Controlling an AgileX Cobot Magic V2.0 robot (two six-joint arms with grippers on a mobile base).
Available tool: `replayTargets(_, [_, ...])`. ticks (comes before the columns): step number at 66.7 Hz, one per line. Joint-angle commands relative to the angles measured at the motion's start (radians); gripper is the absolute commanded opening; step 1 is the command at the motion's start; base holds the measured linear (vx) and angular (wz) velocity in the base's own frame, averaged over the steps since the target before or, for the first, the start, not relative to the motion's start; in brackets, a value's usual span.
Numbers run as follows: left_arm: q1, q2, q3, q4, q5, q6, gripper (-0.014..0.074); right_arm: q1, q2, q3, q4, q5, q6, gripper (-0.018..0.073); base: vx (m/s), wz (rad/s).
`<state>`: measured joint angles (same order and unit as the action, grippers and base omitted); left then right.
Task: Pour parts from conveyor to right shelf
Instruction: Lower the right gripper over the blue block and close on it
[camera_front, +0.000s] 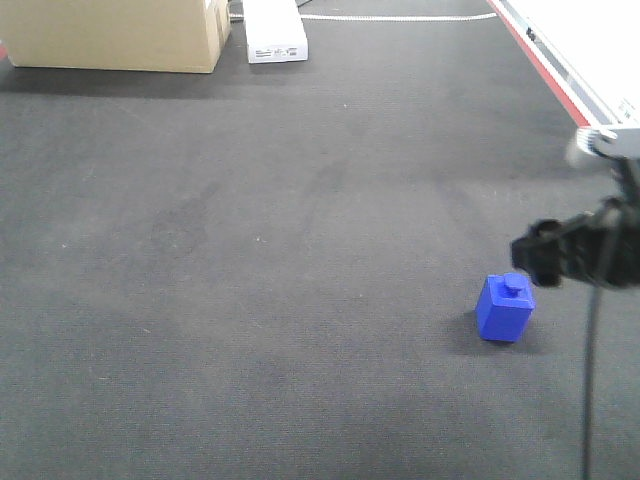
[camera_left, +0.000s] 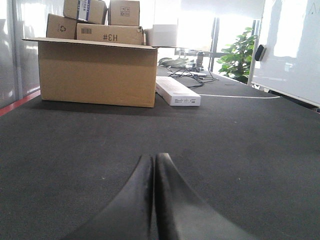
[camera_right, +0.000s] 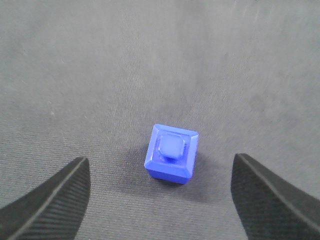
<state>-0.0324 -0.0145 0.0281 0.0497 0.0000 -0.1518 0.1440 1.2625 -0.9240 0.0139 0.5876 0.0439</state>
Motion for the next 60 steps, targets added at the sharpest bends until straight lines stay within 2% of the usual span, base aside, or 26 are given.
replayTargets(1, [-0.004, -0.011, 0.027, -0.010, -0.079, -0.007, -0.0006, 0.001, 0.072, -0.114, -0.002, 0.039, 0.028, 0.0566, 0.00, 0.00])
replayTargets(11, [-0.004, -0.011, 0.027, -0.010, -0.079, -0.007, -0.0006, 0.001, 0.195, -0.220, 0.000, 0.146, 0.038, 0.0566, 0.00, 0.00])
replayTargets(20, [-0.004, -0.011, 0.027, -0.010, -0.079, -0.007, -0.0006, -0.004, 0.273, -0.269, -0.014, 0.197, 0.093, 0.0566, 0.00, 0.00])
replayTargets(29, [-0.004, -0.011, 0.027, -0.010, -0.079, -0.007, -0.0006, -0.004, 0.329, -0.290, -0.030, 0.212, 0.144, 0.0566, 0.00, 0.00])
replayTargets(47, [-0.004, -0.011, 0.027, -0.010, -0.079, -0.007, -0.0006, -0.004, 0.414, -0.293, -0.031, 0.219, 0.168, 0.0564, 0.00, 0.00])
replayTargets(60, [-0.004, -0.011, 0.027, -0.010, -0.079, -0.007, -0.0006, -0.004, 0.465, -0.293, -0.034, 0.213, 0.181, 0.0512, 0.00, 0.00])
